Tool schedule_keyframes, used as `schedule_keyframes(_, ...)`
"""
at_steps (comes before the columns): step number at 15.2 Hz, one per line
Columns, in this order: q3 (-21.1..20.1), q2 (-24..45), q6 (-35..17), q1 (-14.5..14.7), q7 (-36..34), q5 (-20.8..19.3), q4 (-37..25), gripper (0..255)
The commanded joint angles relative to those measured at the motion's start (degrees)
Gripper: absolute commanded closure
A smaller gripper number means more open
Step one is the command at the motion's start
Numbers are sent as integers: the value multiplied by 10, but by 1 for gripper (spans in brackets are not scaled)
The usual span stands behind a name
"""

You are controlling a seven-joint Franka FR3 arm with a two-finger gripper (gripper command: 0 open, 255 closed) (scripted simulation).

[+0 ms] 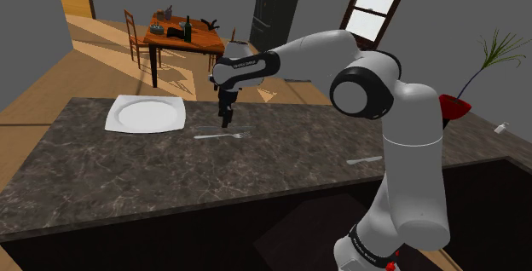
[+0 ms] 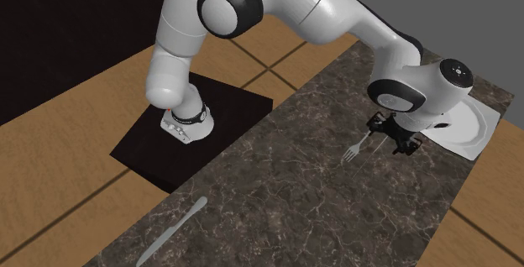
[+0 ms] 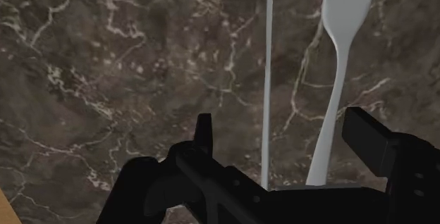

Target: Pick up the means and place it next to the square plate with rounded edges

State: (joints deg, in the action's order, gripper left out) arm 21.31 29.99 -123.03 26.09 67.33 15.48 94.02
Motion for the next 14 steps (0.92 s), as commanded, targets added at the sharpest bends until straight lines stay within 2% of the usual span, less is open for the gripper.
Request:
schedule_keyframes(1, 0, 0, 0, 0, 0, 0, 0, 0)
schedule_keyframes(2, 0, 0, 0, 0, 0, 0, 0, 0)
schedule_keyframes(6, 9, -32, 56, 3, -10, -16, -26, 0)
schedule_keyframes(14, 9, -32, 56, 3, -10, -16, -26, 0)
